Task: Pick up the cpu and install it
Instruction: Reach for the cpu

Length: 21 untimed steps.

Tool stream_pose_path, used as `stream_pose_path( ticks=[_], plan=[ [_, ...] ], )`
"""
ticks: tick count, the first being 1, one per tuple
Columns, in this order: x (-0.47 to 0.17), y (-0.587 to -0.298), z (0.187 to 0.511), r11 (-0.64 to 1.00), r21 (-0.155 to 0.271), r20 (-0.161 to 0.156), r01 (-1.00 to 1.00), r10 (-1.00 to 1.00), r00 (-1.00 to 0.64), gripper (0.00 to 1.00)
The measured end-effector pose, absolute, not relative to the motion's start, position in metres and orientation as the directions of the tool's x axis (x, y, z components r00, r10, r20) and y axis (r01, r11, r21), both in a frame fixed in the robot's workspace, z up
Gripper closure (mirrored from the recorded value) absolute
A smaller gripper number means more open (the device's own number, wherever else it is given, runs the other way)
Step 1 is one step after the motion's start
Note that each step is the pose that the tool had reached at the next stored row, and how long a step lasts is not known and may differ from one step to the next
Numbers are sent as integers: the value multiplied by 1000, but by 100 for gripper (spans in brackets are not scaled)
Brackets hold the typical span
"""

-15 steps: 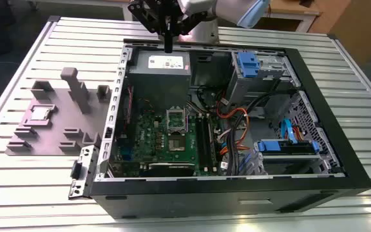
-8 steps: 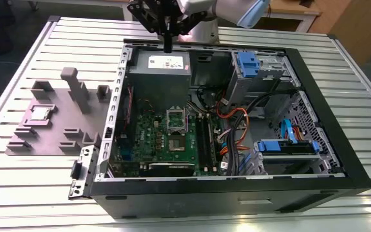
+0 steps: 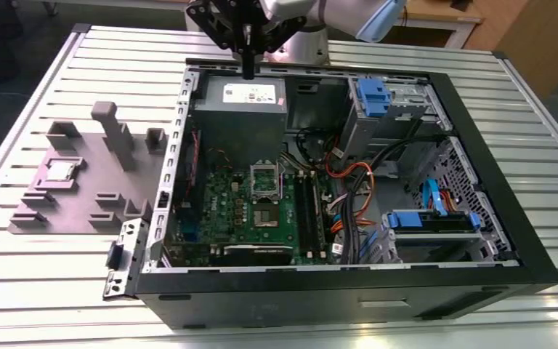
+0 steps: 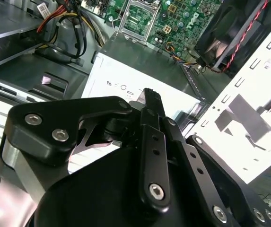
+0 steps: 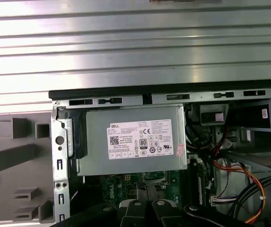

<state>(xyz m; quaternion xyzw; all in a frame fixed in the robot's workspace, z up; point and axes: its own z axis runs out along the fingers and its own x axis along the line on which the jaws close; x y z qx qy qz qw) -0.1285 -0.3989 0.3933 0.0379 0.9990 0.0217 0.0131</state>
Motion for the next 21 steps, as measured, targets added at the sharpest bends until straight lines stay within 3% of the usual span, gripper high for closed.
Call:
stream_pose_path(
  ticks=[21],
  plan=[
    [-139, -399, 393, 996, 44, -24, 75, 76, -997, 89]
  ],
)
